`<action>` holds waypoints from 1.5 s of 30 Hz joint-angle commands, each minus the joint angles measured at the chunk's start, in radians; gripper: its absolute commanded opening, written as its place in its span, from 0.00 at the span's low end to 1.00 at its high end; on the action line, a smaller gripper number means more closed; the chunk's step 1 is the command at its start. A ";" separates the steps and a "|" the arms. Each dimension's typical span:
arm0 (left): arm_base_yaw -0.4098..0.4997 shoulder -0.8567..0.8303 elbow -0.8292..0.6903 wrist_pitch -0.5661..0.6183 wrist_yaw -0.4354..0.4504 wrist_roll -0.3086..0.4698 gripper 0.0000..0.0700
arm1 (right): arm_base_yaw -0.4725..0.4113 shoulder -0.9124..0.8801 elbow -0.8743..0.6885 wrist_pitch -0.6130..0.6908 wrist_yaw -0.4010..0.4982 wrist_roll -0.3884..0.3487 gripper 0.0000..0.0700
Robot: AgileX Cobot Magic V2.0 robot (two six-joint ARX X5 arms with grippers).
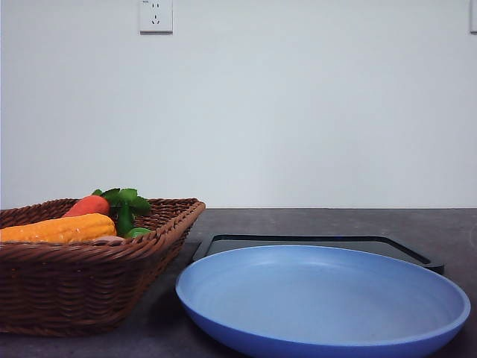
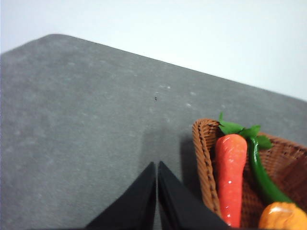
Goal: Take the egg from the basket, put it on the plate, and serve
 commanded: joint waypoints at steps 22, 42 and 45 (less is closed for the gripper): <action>0.001 0.133 0.207 -0.099 0.207 -0.097 0.00 | -0.002 0.089 0.261 -0.277 0.016 0.242 0.00; -0.069 0.817 0.626 -0.303 0.657 0.041 0.00 | -0.001 0.637 0.589 -0.677 -0.356 0.113 0.00; -0.107 0.887 0.636 -0.302 0.710 0.046 0.00 | 0.000 0.723 0.589 -0.747 -0.410 0.102 0.00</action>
